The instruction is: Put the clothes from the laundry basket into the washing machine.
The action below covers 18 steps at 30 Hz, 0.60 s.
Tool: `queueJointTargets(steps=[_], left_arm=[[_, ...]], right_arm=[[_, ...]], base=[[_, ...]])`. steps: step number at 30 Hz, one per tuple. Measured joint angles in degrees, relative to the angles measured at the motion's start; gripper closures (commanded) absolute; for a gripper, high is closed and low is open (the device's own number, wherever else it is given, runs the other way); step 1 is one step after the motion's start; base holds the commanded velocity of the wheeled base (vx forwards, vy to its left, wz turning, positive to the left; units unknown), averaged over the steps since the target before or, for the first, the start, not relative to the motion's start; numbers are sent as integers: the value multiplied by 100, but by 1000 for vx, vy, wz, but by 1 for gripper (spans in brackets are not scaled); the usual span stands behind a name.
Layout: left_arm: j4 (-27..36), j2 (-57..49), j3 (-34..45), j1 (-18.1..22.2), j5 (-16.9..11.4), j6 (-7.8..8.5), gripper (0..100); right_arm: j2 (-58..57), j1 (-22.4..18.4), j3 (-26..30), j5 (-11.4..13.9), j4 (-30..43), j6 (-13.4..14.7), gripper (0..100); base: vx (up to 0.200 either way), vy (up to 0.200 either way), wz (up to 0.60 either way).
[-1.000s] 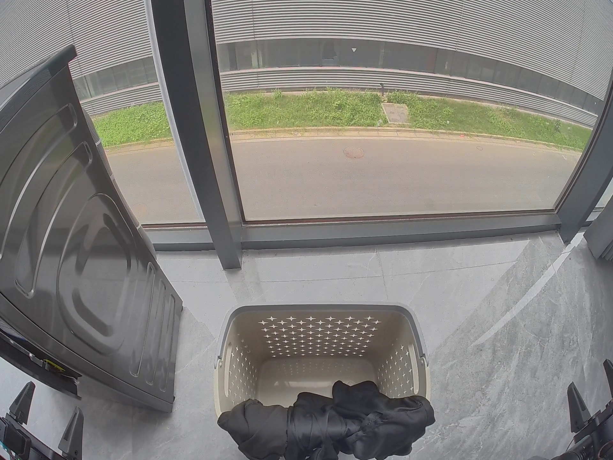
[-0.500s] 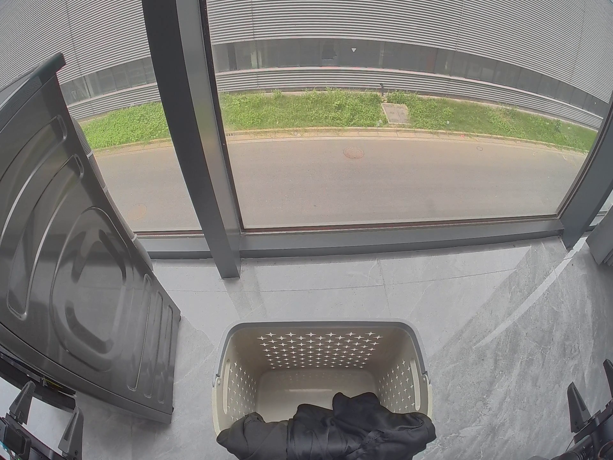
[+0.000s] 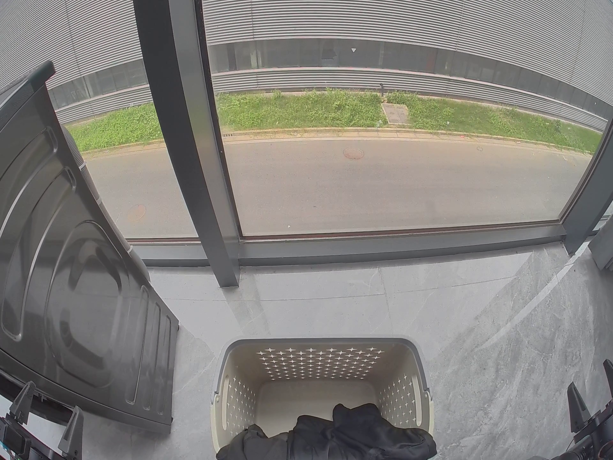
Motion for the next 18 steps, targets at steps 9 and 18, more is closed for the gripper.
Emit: queueJointTargets(steps=[9,18], left_arm=[[0,0,0,0,0,2,0],[0,0,0,0,0,11,0]], right_arm=[[0,0,0,-5,-2,2,0],[0,0,0,-7,0,2,0]], base=[[0,0,0],[0,0,0]])
